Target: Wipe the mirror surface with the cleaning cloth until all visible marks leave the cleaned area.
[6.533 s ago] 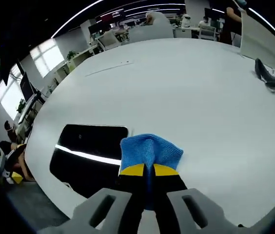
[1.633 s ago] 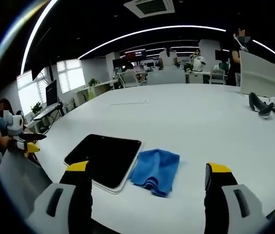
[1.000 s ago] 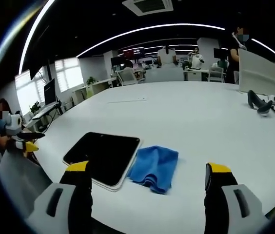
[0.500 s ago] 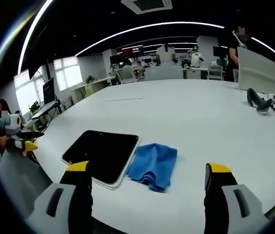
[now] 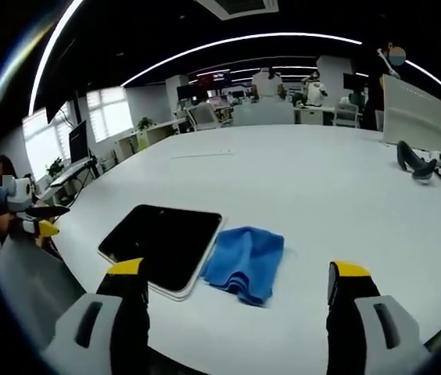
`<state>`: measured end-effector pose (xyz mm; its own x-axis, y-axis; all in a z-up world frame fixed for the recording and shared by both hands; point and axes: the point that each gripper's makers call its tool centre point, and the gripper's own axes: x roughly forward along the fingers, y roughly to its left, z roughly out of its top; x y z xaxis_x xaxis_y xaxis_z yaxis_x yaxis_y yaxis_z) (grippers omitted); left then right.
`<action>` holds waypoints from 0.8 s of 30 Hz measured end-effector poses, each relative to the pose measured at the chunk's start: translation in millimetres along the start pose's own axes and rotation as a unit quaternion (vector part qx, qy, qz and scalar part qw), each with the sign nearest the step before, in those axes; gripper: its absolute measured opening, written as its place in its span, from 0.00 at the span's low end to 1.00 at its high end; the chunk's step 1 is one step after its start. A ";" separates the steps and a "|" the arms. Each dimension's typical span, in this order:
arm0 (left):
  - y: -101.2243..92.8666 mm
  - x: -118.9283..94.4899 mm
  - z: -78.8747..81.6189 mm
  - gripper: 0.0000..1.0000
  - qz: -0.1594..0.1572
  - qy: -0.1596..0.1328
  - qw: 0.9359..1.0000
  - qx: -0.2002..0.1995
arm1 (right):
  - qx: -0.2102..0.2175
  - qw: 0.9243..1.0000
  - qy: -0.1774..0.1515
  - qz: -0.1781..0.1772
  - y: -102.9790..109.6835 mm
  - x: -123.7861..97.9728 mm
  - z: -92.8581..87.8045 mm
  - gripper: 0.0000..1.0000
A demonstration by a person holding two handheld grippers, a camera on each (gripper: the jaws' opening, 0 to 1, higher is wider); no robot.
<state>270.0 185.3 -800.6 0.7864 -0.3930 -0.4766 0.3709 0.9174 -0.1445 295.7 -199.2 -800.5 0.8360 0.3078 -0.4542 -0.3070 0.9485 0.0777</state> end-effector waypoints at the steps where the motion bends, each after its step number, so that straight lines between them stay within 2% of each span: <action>1: -0.4 0.1 -0.1 0.99 0.000 0.000 1.000 0.000 | 0.004 1.000 0.002 -0.001 -0.1 -0.8 -0.4 0.85; 4: -2.9 0.9 0.2 0.99 -0.006 0.001 1.000 0.008 | -0.002 1.000 -0.004 0.004 2.8 0.1 1.1 0.84; 10: -1.9 0.8 0.5 0.99 -0.005 -0.001 1.000 0.005 | 0.022 1.000 0.006 0.004 2.1 -0.6 -2.1 0.84; 16: -2.6 1.5 0.5 0.99 -0.006 -0.001 1.000 0.007 | 0.010 1.000 -0.002 0.003 2.6 -1.6 2.0 0.83; 20: -2.3 2.1 -1.2 0.99 -0.006 0.003 1.000 0.005 | 0.017 1.000 0.009 0.002 1.4 -1.8 -2.1 0.84; 21: -2.1 2.6 -2.2 0.99 -0.005 0.008 1.000 0.007 | 0.010 1.000 0.016 0.000 0.8 -3.0 -3.8 0.84; 23: -2.8 3.3 0.2 0.99 -0.006 0.006 1.000 0.003 | -0.006 1.000 0.009 -0.006 -0.5 -5.6 -0.6 0.85; 24: -3.3 4.1 1.4 0.99 -0.007 0.006 1.000 0.001 | -0.002 1.000 0.012 -0.010 -2.1 -6.0 -1.8 0.86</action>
<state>272.7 180.6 -800.8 0.7757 -0.4051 -0.4840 0.3832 0.9116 -0.1488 290.5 -203.1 -799.5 0.8308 0.2862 -0.4773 -0.2915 0.9544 0.0647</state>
